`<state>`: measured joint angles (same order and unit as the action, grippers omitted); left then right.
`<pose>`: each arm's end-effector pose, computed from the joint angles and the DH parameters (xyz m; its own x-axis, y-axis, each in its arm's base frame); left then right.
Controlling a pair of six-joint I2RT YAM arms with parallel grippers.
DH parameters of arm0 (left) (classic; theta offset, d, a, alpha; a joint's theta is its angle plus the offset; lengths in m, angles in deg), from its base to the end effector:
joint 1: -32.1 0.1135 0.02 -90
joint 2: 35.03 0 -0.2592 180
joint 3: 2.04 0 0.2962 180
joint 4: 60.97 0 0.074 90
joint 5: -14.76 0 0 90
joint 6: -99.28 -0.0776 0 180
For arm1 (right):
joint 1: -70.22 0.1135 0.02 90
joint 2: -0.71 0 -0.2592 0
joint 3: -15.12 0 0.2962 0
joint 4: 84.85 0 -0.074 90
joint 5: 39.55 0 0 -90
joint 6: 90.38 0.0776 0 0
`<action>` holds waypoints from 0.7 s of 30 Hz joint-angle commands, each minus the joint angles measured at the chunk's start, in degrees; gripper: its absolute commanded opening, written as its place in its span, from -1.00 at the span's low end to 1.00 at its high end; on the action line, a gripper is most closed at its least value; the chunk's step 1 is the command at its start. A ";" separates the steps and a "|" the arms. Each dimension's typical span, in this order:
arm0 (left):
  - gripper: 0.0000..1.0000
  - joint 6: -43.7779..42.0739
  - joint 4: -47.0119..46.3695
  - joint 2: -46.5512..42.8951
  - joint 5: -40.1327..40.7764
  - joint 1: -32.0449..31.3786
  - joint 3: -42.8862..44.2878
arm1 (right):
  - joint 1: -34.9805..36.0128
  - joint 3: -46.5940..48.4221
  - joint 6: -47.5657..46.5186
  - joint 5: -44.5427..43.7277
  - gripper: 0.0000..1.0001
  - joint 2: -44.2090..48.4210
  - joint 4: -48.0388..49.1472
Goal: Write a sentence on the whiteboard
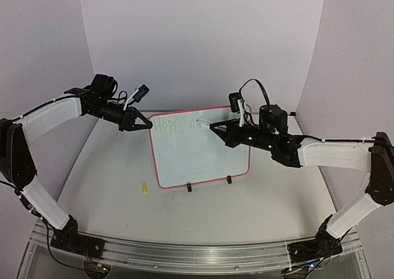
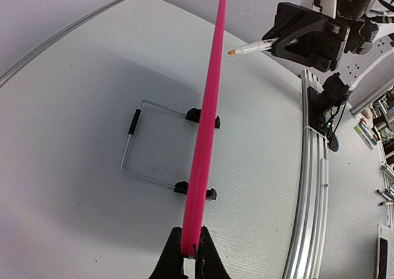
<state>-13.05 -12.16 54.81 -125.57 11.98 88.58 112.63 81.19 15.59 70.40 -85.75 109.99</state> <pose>0.3532 -0.1930 0.2849 -0.3787 0.3970 -0.8360 0.9155 0.2935 -0.2753 0.2981 0.3081 0.2548 -0.3121 0.0652 -0.9478 -0.8309 0.4650 0.3056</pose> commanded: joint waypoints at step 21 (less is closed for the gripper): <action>-1.00 -1.18 1.45 0.37 1.59 -1.39 0.43 | -0.21 -0.42 -0.56 -9.79 -1.00 1.52 0.60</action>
<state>-12.81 -12.22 54.81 -125.39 12.00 88.58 113.01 81.04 15.55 65.14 -86.07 109.52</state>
